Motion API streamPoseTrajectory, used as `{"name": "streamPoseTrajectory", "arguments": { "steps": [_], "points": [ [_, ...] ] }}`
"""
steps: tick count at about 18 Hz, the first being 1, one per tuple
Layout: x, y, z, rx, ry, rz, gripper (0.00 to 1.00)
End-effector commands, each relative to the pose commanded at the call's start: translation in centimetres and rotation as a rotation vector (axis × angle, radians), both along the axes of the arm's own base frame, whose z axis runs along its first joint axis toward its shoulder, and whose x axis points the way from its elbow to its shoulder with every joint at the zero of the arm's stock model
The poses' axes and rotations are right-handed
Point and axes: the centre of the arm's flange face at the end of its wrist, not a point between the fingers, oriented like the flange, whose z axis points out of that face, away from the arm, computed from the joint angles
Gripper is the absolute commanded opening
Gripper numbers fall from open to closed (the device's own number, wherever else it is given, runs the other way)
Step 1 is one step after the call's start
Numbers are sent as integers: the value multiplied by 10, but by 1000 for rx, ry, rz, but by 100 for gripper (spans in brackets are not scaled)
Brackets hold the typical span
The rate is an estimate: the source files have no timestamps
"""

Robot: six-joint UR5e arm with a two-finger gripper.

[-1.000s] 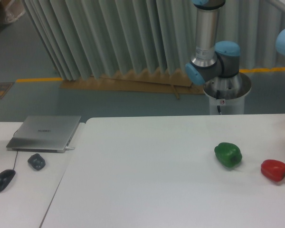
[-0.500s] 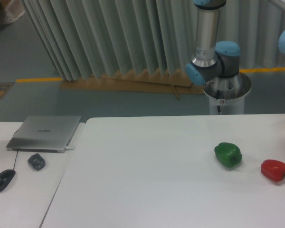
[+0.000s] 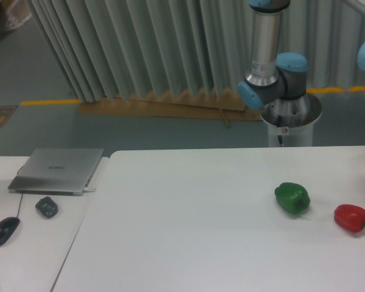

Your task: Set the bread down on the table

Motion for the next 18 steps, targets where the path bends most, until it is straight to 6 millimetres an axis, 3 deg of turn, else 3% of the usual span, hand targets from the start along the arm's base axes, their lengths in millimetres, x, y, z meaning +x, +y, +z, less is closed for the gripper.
{"name": "streamPoseTrajectory", "arguments": {
  "steps": [10, 13, 18],
  "points": [
    [-7, -12, 1, 0, 2, 15, 100],
    [-14, -25, 4, -27, 16, 5, 100],
    [-39, -72, 10, -72, 43, -121, 100]
  ]
}}
